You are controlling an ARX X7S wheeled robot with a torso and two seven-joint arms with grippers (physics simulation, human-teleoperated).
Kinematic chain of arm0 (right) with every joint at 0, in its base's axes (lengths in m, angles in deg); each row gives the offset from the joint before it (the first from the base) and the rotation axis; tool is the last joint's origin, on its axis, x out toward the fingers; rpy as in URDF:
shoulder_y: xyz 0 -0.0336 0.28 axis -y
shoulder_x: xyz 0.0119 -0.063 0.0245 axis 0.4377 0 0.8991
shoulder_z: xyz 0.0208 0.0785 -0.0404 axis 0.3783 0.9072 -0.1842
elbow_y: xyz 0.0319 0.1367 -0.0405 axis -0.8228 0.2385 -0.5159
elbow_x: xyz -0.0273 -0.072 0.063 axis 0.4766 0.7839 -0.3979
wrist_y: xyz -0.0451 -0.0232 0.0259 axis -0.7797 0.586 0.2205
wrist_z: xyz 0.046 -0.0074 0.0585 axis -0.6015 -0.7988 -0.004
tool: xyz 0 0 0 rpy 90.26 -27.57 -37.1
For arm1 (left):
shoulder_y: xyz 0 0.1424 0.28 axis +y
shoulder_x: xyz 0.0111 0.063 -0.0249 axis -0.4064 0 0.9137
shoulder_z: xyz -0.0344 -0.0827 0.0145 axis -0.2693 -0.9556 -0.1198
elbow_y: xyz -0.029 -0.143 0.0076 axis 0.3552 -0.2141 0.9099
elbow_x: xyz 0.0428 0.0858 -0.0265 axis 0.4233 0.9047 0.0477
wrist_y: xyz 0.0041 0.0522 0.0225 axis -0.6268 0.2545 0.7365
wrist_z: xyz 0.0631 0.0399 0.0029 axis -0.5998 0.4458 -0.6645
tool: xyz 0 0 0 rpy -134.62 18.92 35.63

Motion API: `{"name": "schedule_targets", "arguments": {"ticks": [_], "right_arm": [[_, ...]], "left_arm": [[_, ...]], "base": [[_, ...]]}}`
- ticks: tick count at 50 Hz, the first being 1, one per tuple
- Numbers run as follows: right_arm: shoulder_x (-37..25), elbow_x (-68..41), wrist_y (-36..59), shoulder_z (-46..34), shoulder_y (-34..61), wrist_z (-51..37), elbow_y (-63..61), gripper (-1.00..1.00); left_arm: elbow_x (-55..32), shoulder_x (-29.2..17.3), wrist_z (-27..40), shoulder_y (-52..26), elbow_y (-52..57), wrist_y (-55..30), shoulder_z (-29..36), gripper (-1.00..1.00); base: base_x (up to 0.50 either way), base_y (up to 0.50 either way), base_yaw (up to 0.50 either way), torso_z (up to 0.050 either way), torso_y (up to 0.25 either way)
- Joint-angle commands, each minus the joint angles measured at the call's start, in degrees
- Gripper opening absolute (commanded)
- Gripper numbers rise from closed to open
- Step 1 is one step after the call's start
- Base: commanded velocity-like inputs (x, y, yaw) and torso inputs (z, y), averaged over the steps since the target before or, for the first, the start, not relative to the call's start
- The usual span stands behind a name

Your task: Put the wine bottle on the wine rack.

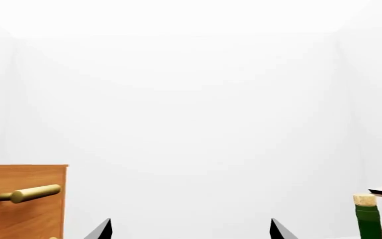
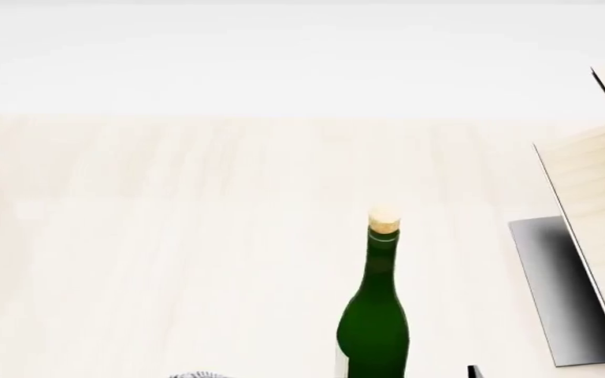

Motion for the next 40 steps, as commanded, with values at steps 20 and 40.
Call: {"name": "schedule_targets", "arguments": {"ticks": [20, 40], "right_arm": [[-0.77, 0.10, 0.64, -0.94, 0.72, -0.54, 0.11, 1.00], [-1.40, 0.12, -0.36, -1.50, 0.34, -0.96, 0.51, 1.00]], "left_arm": [[0.24, -0.80, 0.82, -0.30, 0.55, -0.64, 0.72, 1.00], [0.03, -1.34, 1.57, -0.34, 0.04, -0.13, 1.06, 1.00]], "base": [[0.00, -0.08, 0.00, 0.000, 0.000], [0.00, -0.09, 0.00, 0.000, 0.000]]}}
